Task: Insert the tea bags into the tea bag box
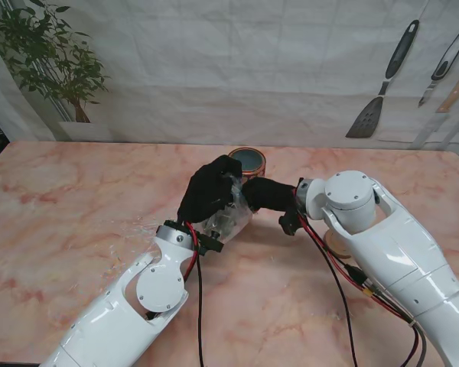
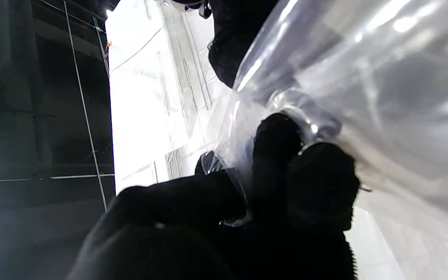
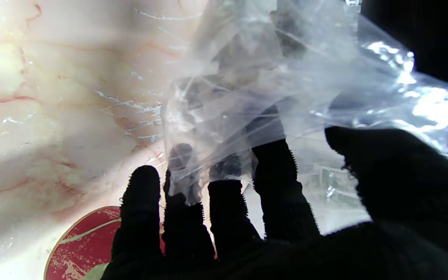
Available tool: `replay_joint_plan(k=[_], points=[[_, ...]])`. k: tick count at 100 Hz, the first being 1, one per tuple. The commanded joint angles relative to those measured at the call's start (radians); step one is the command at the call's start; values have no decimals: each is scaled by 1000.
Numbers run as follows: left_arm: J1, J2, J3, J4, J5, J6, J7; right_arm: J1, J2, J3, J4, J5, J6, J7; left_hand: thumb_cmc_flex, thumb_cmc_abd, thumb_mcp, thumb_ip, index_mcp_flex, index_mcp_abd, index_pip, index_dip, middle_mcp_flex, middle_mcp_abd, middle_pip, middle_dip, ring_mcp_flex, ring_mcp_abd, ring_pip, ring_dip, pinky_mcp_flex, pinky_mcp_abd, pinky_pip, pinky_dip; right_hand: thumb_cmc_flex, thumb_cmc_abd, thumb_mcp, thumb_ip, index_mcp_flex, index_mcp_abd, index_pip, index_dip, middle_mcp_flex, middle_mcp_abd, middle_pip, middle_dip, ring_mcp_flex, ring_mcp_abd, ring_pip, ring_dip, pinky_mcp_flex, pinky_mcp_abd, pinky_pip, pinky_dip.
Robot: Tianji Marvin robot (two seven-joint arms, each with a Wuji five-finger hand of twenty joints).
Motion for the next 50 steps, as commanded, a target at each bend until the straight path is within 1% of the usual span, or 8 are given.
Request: replay_joint_plan(k=[1, 8, 13, 20, 28, 35, 42, 50], points=[[-8, -1, -3, 2, -2, -4, -13, 15, 2, -4, 10, 2, -12, 37, 129, 26, 25, -17, -31, -44, 13, 11, -13, -92, 27, 37, -29, 86, -76, -25, -7, -42, -36, -28, -90, -96, -45, -22, -14, 27, -19, 12, -38, -2, 15, 13, -18, -16, 12, 9, -7, 3, 23, -6], [-6, 1, -8, 4, -2, -9, -20, 29, 3, -5, 33, 32, -15, 73, 129, 28, 23, -16, -29, -48, 16, 11, -13, -96, 26, 37, -31, 87, -79, -26, -9, -38, -39, -28, -102, -78, -103, -31, -34, 42, -42, 28, -62, 4, 2, 14, -40, -17, 7, 5, -14, 1, 14, -18], [-5, 3, -11, 4, -4, -11, -27, 27, 2, -1, 35, 41, -8, 73, 129, 28, 22, -15, -29, -48, 16, 11, -13, -97, 26, 38, -32, 91, -82, -26, -11, -35, -41, -28, -95, -78, -129, -31, -28, 55, -37, 46, -62, 7, 2, 17, -41, -13, 9, 5, -15, 2, 4, -24], [-7, 4, -11, 8, -9, -15, -33, 32, 3, -5, 39, 38, -7, 79, 129, 28, 21, -14, -28, -49, 16, 11, -13, -97, 25, 38, -34, 90, -84, -27, -13, -31, -43, -28, -91, -91, -126, -31, -38, 55, -45, 51, -69, 9, -3, 17, -48, -14, 6, 4, -17, 5, 2, -25], [-14, 1, -2, 18, -8, -25, -30, 41, 6, -19, 42, 28, -18, 88, 129, 32, 20, -14, -30, -51, 18, 11, -13, -99, 25, 38, -36, 89, -88, -28, -15, -29, -45, -28, -79, -143, -51, -36, -60, 50, -55, 85, -81, 4, -6, 22, -56, -18, 5, 0, -17, 1, -7, -26], [-19, -1, 6, 26, -10, -32, -26, 47, 5, -30, 44, 27, -28, 89, 129, 32, 19, -13, -31, -51, 19, 12, -14, -100, 24, 39, -36, 90, -89, -29, -15, -28, -47, -28, -48, -168, -32, -33, -64, 46, -52, 94, -84, 2, -4, 23, -58, -19, 4, -1, -17, -2, -10, -27], [-24, -3, 13, 33, -12, -36, -27, 53, 4, -41, 46, 30, -31, 89, 129, 33, 18, -13, -32, -52, 20, 12, -15, -101, 24, 39, -36, 90, -91, -30, -16, -28, -48, -28, 33, -205, 9, -19, -71, 44, -45, 107, -82, -5, 1, 25, -54, -23, 5, -2, -16, -5, -11, -26], [-26, -4, 18, 39, -19, -41, -30, 55, 2, -53, 38, 16, -26, 74, 130, 33, 18, -13, -33, -49, 21, 13, -16, -100, 23, 40, -36, 90, -91, -30, -17, -27, -50, -28, 76, -209, 58, -5, -56, 43, -31, 119, -68, -7, 11, 24, -38, -23, 8, -2, -12, -2, 2, -18]])
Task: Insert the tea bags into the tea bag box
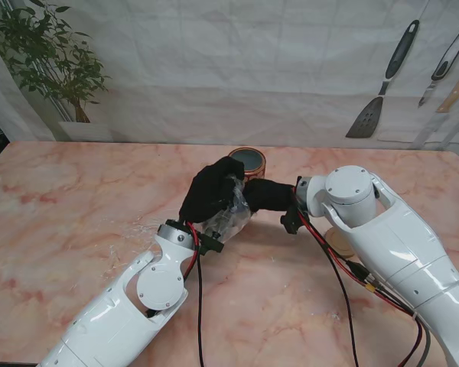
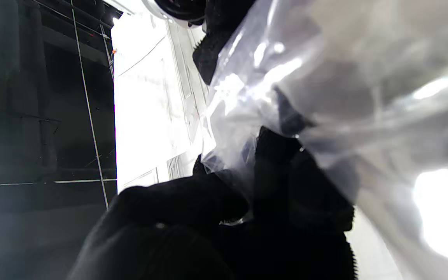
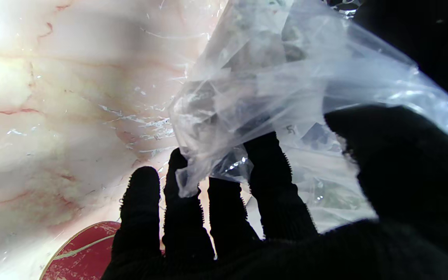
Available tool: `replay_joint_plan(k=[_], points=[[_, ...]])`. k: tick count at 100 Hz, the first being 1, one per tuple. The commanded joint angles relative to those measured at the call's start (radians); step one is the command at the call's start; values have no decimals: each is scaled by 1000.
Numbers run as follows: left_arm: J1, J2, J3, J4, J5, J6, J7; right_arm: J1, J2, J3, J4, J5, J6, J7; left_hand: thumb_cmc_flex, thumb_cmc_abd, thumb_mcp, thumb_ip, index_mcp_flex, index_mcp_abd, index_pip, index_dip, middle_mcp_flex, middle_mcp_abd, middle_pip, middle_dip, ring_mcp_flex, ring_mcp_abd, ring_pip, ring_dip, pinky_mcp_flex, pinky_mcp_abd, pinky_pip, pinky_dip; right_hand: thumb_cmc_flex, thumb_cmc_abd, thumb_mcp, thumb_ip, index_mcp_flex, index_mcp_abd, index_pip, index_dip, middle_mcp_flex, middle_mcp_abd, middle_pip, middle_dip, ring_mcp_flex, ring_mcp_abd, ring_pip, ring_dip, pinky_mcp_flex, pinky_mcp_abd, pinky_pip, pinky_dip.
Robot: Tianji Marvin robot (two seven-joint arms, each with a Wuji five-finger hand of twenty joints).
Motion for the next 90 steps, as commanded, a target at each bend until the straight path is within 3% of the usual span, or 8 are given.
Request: replay_joint_plan(k=[1, 9, 14, 23, 37, 55, 76, 90], points=[[-6, -6, 8, 5, -10, -7, -16, 2, -7, -12, -15, -14, 2, -3, 129, 32, 18, -14, -34, -25, 16, 12, -15, -100, 25, 40, -17, 72, -90, -31, -2, -44, -35, -26, 33, -50, 44, -3, -2, -22, 14, 20, -14, -17, 16, 11, 4, -23, 9, -2, 0, -1, 6, 5], [-6, -7, 10, 8, -15, -13, -18, 1, -9, -18, -20, -20, 12, -16, 130, 31, 18, -14, -34, -26, 17, 12, -14, -99, 25, 41, -18, 71, -90, -31, -2, -43, -36, -26, 97, -26, 72, -19, 20, -22, 24, 8, 5, -18, 24, 7, 19, -18, 12, -1, 6, 4, 15, 4], [-6, -7, 11, 8, -15, -16, -17, -2, -11, -20, -25, -21, 17, -27, 130, 32, 18, -14, -34, -26, 18, 12, -15, -99, 25, 41, -19, 72, -90, -31, -2, -43, -36, -25, 183, -21, 35, -88, 11, -30, 150, -154, 28, -19, 32, 2, 37, -14, 14, 1, 14, 8, 25, -3], [-5, -7, 11, 7, -13, -22, -16, -5, -13, -24, -27, -27, 19, -40, 130, 31, 18, -14, -34, -26, 18, 12, -15, -99, 24, 42, -19, 72, -89, -31, -2, -43, -37, -25, 276, 22, -25, -96, -9, -52, 338, -312, 55, -28, 40, -1, 56, -15, 17, -1, 24, 10, 35, -5], [-1, -6, 8, 4, -7, -26, -14, -25, -22, -10, -39, -15, 34, -77, 131, 31, 18, -14, -34, -23, 19, 12, -14, -98, 25, 42, -17, 71, -87, -30, -2, -44, -37, -24, 333, 102, -30, -84, 62, -43, 395, -331, 86, -29, 44, -6, 71, -10, 20, -2, 27, 8, 41, -6], [-1, -7, 4, 5, 9, -16, -1, -42, -23, 8, -52, -15, 39, -92, 130, 31, 19, -15, -34, -24, 19, 12, -14, -99, 25, 42, -14, 69, -85, -30, 0, -46, -39, -24, 359, 196, -53, -47, -9, -27, 443, -173, 28, -30, 51, -1, 28, -29, 10, -5, 0, -14, 32, -13], [4, -4, -11, 6, 21, 6, 6, -62, -23, 42, -69, -3, 64, -98, 130, 30, 20, -15, -34, -23, 18, 11, -14, -97, 25, 42, -17, 67, -84, -29, 1, -46, -38, -23, 340, 244, 38, 28, -115, 45, 495, 60, -67, -28, 57, -18, -57, -53, -9, -22, -11, -38, -82, -40], [11, -3, -26, -1, 29, 23, 16, -82, -25, 73, -83, 9, 87, -116, 131, 28, 21, -15, -34, -23, 17, 11, -12, -94, 25, 42, -15, 71, -81, -28, 2, -45, -36, -22, 320, 261, 78, 47, -145, 66, 509, 130, -95, -33, 47, -30, -83, -58, -19, -36, -13, -41, -112, -31]])
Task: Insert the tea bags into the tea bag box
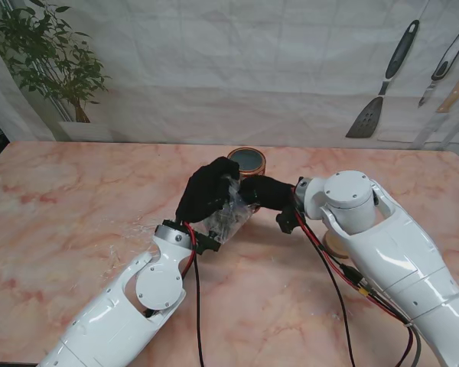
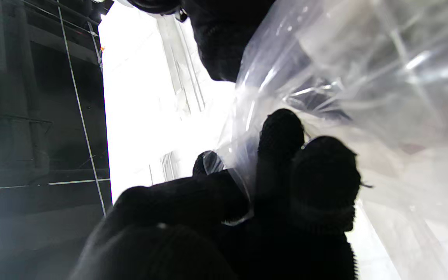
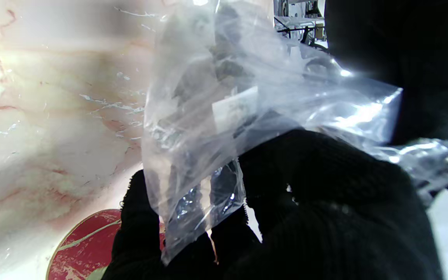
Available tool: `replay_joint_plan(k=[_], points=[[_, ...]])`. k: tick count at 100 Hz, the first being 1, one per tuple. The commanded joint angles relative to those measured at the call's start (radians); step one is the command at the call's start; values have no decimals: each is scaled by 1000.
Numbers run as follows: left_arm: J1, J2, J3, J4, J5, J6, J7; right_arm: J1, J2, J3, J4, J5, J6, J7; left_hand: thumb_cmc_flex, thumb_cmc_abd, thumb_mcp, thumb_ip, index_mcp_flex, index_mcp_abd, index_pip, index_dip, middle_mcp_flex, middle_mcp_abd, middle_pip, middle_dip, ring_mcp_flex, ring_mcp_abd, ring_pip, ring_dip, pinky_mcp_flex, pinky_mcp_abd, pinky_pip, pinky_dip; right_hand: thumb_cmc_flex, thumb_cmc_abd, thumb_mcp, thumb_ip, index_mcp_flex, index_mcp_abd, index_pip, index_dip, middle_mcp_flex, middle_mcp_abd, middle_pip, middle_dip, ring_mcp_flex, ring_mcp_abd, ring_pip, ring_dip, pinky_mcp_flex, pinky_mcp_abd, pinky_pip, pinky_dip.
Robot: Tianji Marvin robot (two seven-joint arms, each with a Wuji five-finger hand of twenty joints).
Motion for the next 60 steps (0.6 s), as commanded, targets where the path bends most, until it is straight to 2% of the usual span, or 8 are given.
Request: replay_joint_plan(k=[1, 34, 60], points=[[5, 0, -11, -14, 3, 11, -1, -13, 0, 11, -12, 0, 3, -2, 120, 27, 31, -15, -34, -22, 13, 8, -6, -95, 33, 33, -15, 56, -15, -3, 3, -56, -23, -22, 8, 32, 59, 62, -10, -21, 50, 39, -35, -20, 20, -15, -32, -33, -6, -15, -9, -37, -16, 1], [28, 4, -41, -38, 9, 39, 7, -58, -21, 90, -28, 62, 35, -71, 121, 23, 33, -16, -31, -19, 10, 7, -3, -90, 33, 34, -11, 58, -8, 0, 5, -57, -17, -19, 1, 35, 74, 65, -19, -9, 49, 66, -53, -24, 5, -30, -54, -40, -15, -34, -16, -47, -51, 8], [23, 4, -39, -34, 16, 60, 7, -81, -25, 121, -65, 67, 28, -104, 121, 22, 34, -17, -30, -18, 9, 8, -2, -90, 32, 34, -9, 57, -6, 1, 7, -59, -15, -19, 4, 34, 65, 58, -12, -20, 41, 65, -61, -25, -34, -64, -53, -40, -43, -61, -15, -45, -70, 24]])
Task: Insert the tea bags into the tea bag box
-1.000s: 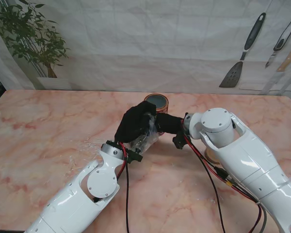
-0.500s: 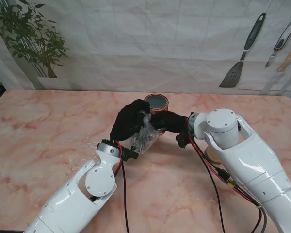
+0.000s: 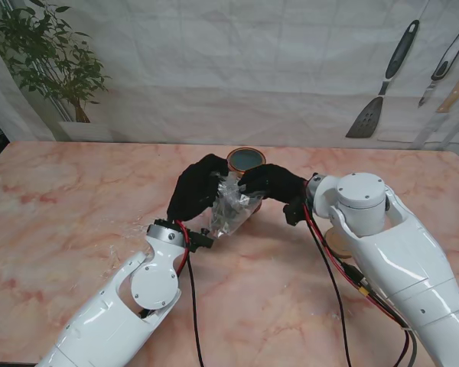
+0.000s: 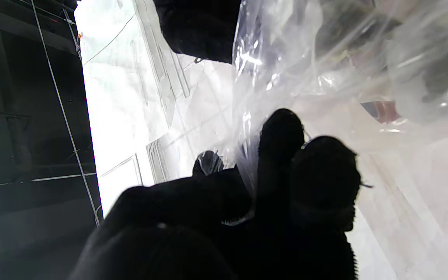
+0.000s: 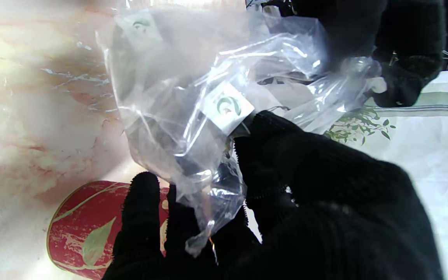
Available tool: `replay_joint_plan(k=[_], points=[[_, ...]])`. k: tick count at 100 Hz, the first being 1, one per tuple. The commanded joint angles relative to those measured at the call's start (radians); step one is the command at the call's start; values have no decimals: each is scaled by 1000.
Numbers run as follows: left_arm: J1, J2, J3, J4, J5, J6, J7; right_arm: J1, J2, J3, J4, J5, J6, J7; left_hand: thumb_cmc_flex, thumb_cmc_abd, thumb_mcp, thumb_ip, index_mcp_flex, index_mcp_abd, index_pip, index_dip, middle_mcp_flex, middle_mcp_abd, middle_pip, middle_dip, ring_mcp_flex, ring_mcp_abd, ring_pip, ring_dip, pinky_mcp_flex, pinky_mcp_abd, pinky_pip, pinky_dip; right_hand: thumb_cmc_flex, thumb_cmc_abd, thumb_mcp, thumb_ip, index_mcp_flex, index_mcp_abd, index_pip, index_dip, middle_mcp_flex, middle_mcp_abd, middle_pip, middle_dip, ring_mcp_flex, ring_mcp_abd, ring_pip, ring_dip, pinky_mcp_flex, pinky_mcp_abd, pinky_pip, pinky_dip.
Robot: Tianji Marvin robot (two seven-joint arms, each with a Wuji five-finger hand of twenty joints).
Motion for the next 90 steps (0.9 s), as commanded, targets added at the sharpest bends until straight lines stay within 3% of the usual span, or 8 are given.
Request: replay_joint_plan(k=[1, 53, 78, 90], points=[[-5, 0, 1, -5, 0, 5, -11, -9, -3, 7, -19, 0, -10, 2, 121, 22, 34, -17, -30, -18, 9, 7, -2, -89, 33, 34, -9, 57, -3, 1, 7, -59, -15, -19, 8, 31, 43, 58, 3, -31, 38, 18, -38, -23, -9, -16, -22, -30, -16, -13, -6, -36, -18, 14], [-7, 4, 0, 1, -8, 22, -29, -21, -31, 25, -34, 8, -96, -120, 119, 21, 37, -16, -29, -18, 7, 9, 0, -88, 33, 34, -6, 55, 2, 4, 13, -67, -9, -18, 18, 7, 59, 43, 29, -14, 25, 10, -50, -27, -67, -69, -13, -34, -105, -68, -5, -42, -42, 38], [-12, -1, -5, 11, 1, 35, -5, -31, -24, 39, -61, 6, -92, -106, 118, 20, 38, -16, -29, -16, 7, 9, 0, -86, 33, 33, -4, 54, 4, 5, 14, -70, -8, -19, 8, -11, 84, 49, 47, -2, 19, 13, -49, -20, -93, -94, -11, -32, -131, -82, -4, -39, -43, 51], [-14, -2, -6, 14, 7, 38, 1, -45, -19, 52, -78, 21, -102, -86, 117, 21, 39, -16, -29, -18, 7, 9, 0, -88, 34, 33, -3, 55, 4, 5, 16, -70, -7, -20, 4, -24, 98, 52, 59, 5, 14, 12, -34, -3, -148, -143, -7, -24, -174, -102, -4, -32, -44, 57]])
